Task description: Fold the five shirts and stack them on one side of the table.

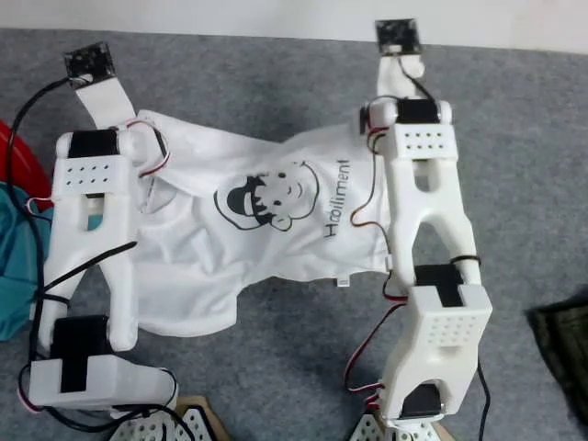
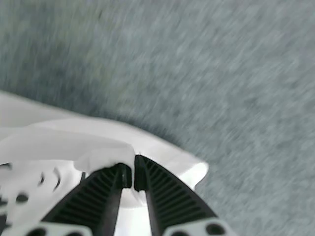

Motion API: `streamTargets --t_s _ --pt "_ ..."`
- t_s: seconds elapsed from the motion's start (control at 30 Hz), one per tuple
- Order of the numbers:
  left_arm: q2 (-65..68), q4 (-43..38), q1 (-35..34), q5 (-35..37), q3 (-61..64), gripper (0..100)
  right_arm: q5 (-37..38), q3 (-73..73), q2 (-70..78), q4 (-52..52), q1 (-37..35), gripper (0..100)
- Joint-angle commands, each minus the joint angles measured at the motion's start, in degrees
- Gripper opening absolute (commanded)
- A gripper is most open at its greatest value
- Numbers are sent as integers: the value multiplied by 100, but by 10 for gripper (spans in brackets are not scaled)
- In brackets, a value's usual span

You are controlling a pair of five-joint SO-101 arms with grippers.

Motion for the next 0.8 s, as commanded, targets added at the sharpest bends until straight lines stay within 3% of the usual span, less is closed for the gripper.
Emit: streamTargets --t_s 0.0,0.3,0.6,0.77 --pt "-356 967 84 -229 -224 7 79 154 -708 453 -268 6" --pt "-1596 2488 92 -862 119 7 343 2431 -2941 743 -488 6" --pt "-3178 2488 75 -1398 1982 7 1222 5912 -5569 -479 -268 6" --pt "-4330 2567 66 -1442 2730 7 1486 6976 -6475 -752 127 6"
